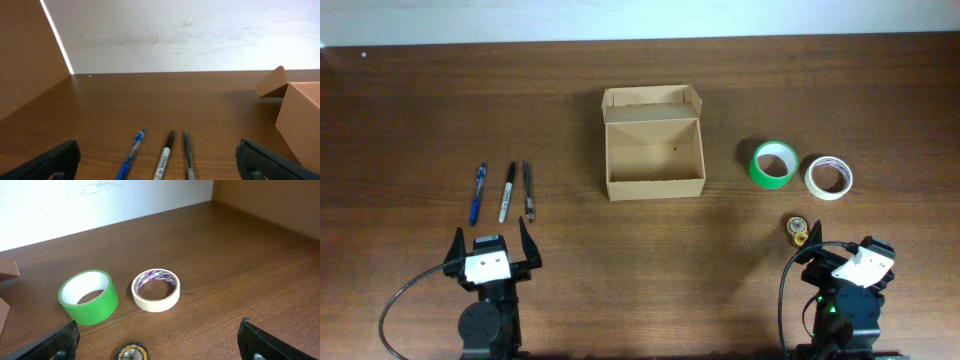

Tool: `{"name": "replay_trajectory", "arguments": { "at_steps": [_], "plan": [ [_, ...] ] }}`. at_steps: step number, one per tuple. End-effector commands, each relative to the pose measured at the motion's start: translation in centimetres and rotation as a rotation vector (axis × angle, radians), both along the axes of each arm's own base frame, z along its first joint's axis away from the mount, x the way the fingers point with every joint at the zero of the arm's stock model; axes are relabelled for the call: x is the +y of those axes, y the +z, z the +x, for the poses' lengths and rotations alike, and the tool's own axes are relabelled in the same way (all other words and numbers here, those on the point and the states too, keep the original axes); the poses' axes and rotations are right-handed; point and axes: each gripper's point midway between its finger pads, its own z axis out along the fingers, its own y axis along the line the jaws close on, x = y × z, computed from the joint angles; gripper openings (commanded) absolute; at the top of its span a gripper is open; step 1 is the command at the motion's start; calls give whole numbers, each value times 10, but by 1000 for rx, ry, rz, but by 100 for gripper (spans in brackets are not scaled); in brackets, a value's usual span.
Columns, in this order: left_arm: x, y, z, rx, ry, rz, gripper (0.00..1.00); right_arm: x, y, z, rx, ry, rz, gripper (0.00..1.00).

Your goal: Pack container

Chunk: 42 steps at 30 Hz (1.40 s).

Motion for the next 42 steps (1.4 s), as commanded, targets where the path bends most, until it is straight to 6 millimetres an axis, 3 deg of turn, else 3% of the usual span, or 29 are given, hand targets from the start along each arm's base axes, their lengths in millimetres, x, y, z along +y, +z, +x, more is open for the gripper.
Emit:
{"name": "replay_trajectory", "arguments": {
  "at_steps": [1,40,42],
  "plan": [
    [0,0,0,-2,-3,4,100,-4,-2,-1,1,-18,-10,99],
    [-1,0,0,-2,-4,4,100,-4,-2,-1,1,-18,-10,99],
    [-11,-2,1,5,-62,-9,100,-4,1,0,-11,-17,-9,99]
  ]
}}
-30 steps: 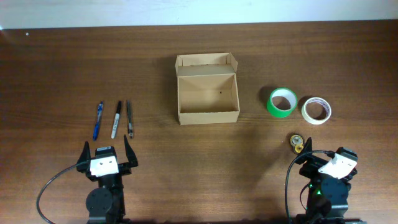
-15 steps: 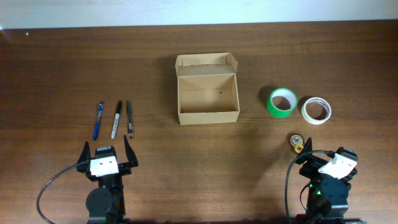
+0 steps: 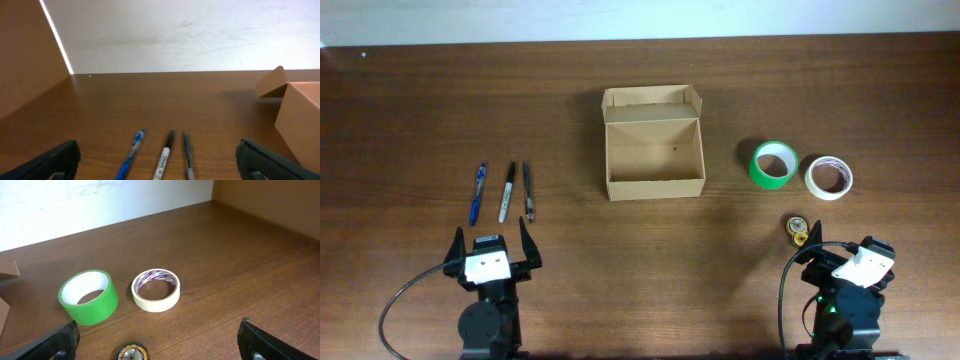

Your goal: Pack container

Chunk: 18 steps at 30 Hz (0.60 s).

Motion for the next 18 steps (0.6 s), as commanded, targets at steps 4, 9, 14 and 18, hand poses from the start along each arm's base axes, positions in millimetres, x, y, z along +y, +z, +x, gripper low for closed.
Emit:
{"name": "replay_trajectory", "arguments": {
  "at_steps": [4,9,14,18],
  "plan": [
    [-40,-12,4,50,-235,-33,100,10,6,6,-71,43,91,99],
    [-43,-34,6,138,-233,-151,100,43,6,14,-78,227,167,99],
    [-46,-65,6,271,-232,-215,100,97,3,11,-45,522,288,99],
    [-70,-71,2,347,-360,-266,100,109,4,9,-47,572,375,99]
  ]
}}
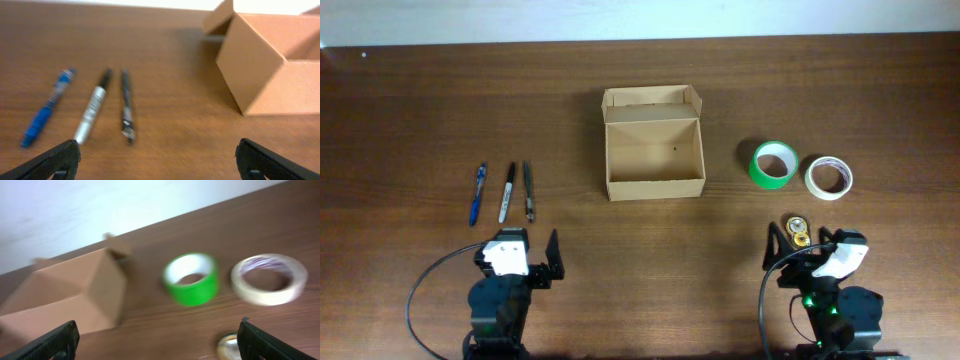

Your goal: Pack container

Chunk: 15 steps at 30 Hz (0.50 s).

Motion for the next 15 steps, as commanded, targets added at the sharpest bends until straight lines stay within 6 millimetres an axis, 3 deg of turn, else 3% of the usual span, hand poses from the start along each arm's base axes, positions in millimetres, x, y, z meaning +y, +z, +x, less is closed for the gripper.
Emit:
{"name": "replay_trajectory", "arguments": {
  "at_steps": [1,4,8,10,15],
  "plan": [
    [-26,-1,-6,78,-125,-92,99,30,4,-4,-6,155,123,99],
    [-15,14,-5,128,-66,-70,100,34,24,-3,-66,177,153,99],
    [6,58,5,152,28,13,99,31,54,-4,-90,164,140,99],
    [13,81,14,174,40,60,100,31,67,-3,-58,168,95,99],
    [38,114,40,310,102,82,99,23,98,10,126,159,-39,99]
  ]
}}
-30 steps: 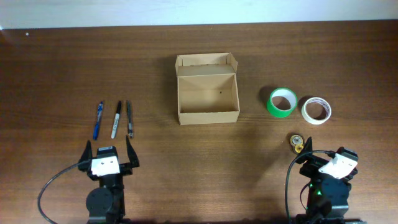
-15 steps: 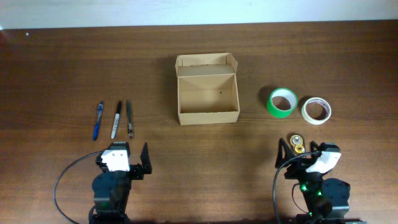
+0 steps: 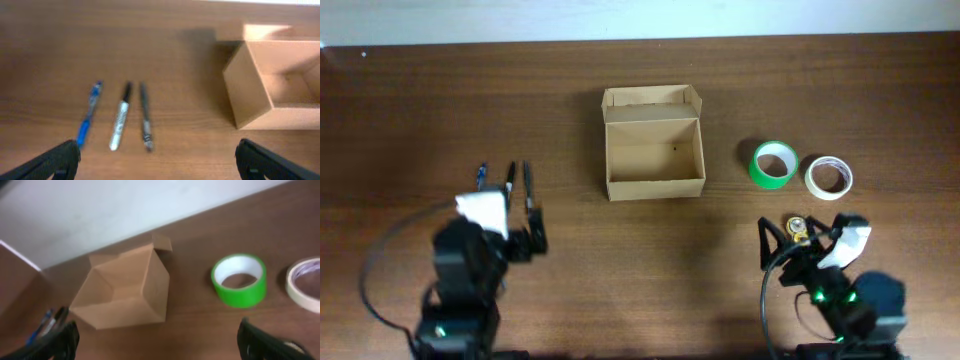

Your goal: Pack container

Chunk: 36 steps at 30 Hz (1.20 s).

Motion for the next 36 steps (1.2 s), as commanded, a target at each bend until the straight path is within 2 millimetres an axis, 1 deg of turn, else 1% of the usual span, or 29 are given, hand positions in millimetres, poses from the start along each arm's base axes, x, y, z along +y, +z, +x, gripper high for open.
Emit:
{"name": "replay_trajectory", "arguments": {
  "at_steps": [1,2,3,5,7,9,11,13,15,16,17,18,22,25,27,30,33,36],
  "plan": [
    [25,21,24,85,50,53,99,-8,46,17,55,21,-161,99],
    [30,25,30,109,54,56,99,-10,54,21,91,29,-206,99],
    [38,32,42,143,57,60,99,-12,71,32,150,64,-286,99],
    [47,38,54,178,77,55,100,-12,91,44,180,94,-328,99],
    [55,41,65,211,94,49,99,-10,112,58,218,111,-320,99],
    [61,39,74,236,105,44,99,-8,124,68,258,129,-311,99],
    [66,34,80,258,112,40,99,-8,132,80,293,133,-309,99],
    [68,27,83,277,117,37,100,-16,129,95,347,83,-293,99],
    [68,20,85,298,115,33,99,-31,114,111,445,-33,-252,99],
    [68,17,85,307,114,32,99,-37,102,118,493,-66,-242,100],
    [68,14,86,316,113,30,99,-41,90,125,539,-83,-232,99],
    [68,12,86,323,113,29,100,-45,76,132,588,-102,-218,96],
    [68,8,87,336,112,27,100,-54,20,152,764,-143,-176,93],
    [68,7,87,336,112,27,100,-61,-14,161,861,-162,-162,90],
    [68,7,87,336,112,27,99,-66,-36,167,914,-169,-162,89],
    [68,7,87,336,112,27,99,-72,-66,169,997,-173,-157,89],
    [68,7,87,336,112,27,99,-76,-90,169,1064,-169,-153,90],
    [68,7,87,336,112,27,99,-75,-110,167,1121,-158,-151,90]
  ]
}}
